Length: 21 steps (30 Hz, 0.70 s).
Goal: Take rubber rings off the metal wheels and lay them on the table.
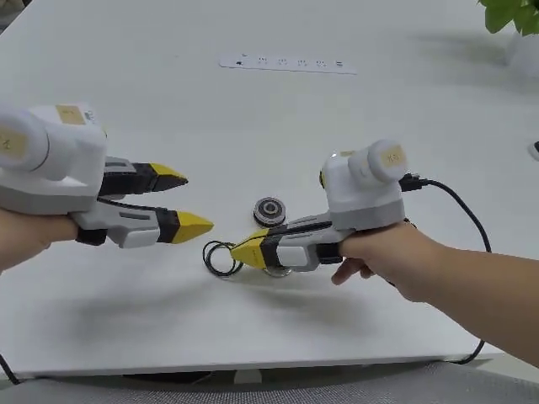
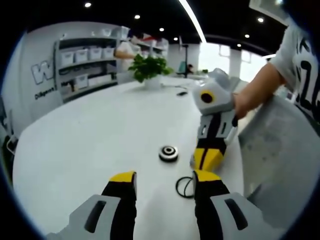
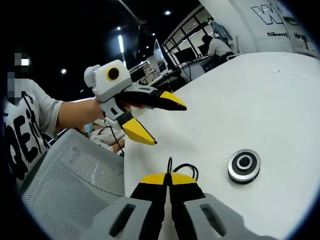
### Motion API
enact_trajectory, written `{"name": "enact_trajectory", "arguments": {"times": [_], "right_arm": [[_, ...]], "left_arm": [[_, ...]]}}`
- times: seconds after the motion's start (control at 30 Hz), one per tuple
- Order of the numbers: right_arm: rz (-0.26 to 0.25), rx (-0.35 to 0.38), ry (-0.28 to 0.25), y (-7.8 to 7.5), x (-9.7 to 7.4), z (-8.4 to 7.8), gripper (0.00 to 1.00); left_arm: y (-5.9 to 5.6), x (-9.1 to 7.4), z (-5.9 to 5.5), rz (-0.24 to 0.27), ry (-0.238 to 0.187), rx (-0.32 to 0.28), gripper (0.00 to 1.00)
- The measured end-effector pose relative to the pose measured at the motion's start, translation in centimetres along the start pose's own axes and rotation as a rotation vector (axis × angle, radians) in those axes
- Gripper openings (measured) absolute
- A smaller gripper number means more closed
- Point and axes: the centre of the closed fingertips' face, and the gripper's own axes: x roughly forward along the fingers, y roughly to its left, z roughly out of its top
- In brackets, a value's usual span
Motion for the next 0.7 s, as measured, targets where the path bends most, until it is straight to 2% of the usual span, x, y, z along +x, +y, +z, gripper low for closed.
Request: {"name": "enact_trajectory", "arguments": {"times": [0.23, 0.47, 0.7], "right_arm": [[-0.032, -0.014, 0.004, -0.6, -0.2, -0.1, 0.05], [-0.052, -0.052, 0.012, -0.8, -0.3, -0.1, 0.13], [-0.065, -0.048, -0.005, -1.2, -0.7, 0.3, 0.17]], "left_arm": [[-0.6, 0.1, -0.5, -0.012, 0.012, -0.002, 0.46], [-0.7, 0.1, -0.2, -0.015, 0.01, 0.0, 0.46], [-0.9, 0.1, -0.2, -0.021, 0.015, 0.003, 0.46]]}}
